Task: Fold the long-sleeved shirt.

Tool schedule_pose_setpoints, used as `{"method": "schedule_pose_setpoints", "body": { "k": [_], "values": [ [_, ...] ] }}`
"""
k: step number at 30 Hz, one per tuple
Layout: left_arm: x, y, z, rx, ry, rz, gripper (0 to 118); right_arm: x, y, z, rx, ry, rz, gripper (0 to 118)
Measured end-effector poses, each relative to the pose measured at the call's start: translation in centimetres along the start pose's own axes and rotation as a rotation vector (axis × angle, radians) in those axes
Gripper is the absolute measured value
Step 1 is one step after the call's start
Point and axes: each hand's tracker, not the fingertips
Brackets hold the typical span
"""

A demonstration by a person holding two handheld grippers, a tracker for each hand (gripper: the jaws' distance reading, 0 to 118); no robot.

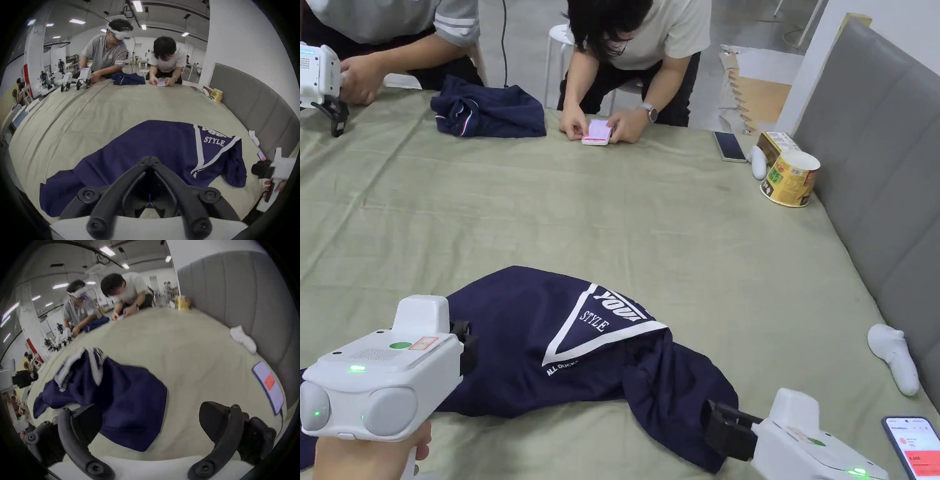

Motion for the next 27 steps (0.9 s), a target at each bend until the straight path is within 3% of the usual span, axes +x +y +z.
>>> {"method": "schedule_pose_setpoints", "body": {
  "k": [3, 5, 6, 7, 8, 10, 12, 13, 16, 19, 22, 23, 24, 25, 26, 27],
  "values": [
    [-0.8, -0.9, -0.3, -0.031, 0.021, 0.028, 5, -0.3, -0.4, -2.6, -0.050, -0.041, 0.009, 108],
    [-1.8, -1.5, -0.3, -0.053, 0.033, 0.045, 5, -0.7, -0.7, -3.2, -0.038, 0.010, 0.032, 94],
    [-2.2, -1.8, -0.5, -0.065, 0.041, 0.060, 5, -1.1, -0.8, -3.6, -0.047, 0.017, 0.057, 68],
    [-2.7, -2.0, -0.7, -0.078, 0.047, 0.076, 5, -1.9, -0.8, -3.6, -0.051, -0.056, 0.107, 43],
    [-3.5, -2.3, -1.0, -0.091, 0.052, 0.087, 5, -2.3, -0.8, -3.5, -0.020, -0.065, 0.145, 35],
    [-4.9, -2.5, -1.3, -0.099, 0.072, 0.105, 8, -2.1, -0.6, -3.7, -0.031, 0.002, 0.092, 2],
    [-6.1, -2.3, -1.5, -0.107, 0.080, 0.127, 16, -2.0, -0.6, -3.8, -0.036, -0.019, 0.093, 2],
    [-7.3, -1.9, -1.9, -0.106, 0.076, 0.144, 32, -1.8, -0.8, -3.8, -0.031, -0.015, 0.100, 2],
    [-9.7, 0.3, -3.6, -0.124, 0.063, 0.131, 108, -1.3, -0.7, -3.8, -0.041, 0.022, 0.029, 2],
    [-12.2, 3.4, -6.0, -0.155, 0.063, 0.137, 109, -0.6, -0.3, -4.1, -0.054, 0.038, 0.011, 2],
    [-13.5, 4.6, -9.6, -0.300, 0.076, 0.077, 108, -0.8, -0.2, -4.3, -0.061, 0.042, 0.022, 2],
    [-14.1, 4.8, -10.8, -0.375, 0.033, 0.062, 102, -0.7, -0.1, -4.2, -0.063, 0.044, 0.024, 2],
    [-14.6, 4.8, -11.3, -0.413, -0.007, 0.085, 82, -0.6, -0.1, -4.2, -0.065, 0.048, 0.024, 2],
    [-14.4, 4.3, -11.8, -0.444, -0.050, 0.123, 53, -0.5, 0.0, -4.3, -0.067, 0.052, 0.023, 2],
    [-14.8, 3.9, -12.2, -0.467, -0.090, 0.180, 51, -0.4, 0.1, -4.3, -0.069, 0.058, 0.017, 2],
    [-14.9, 3.6, -12.0, -0.423, -0.039, 0.202, 50, -0.2, 0.1, -4.3, -0.071, 0.061, 0.011, 2]
  ]
}}
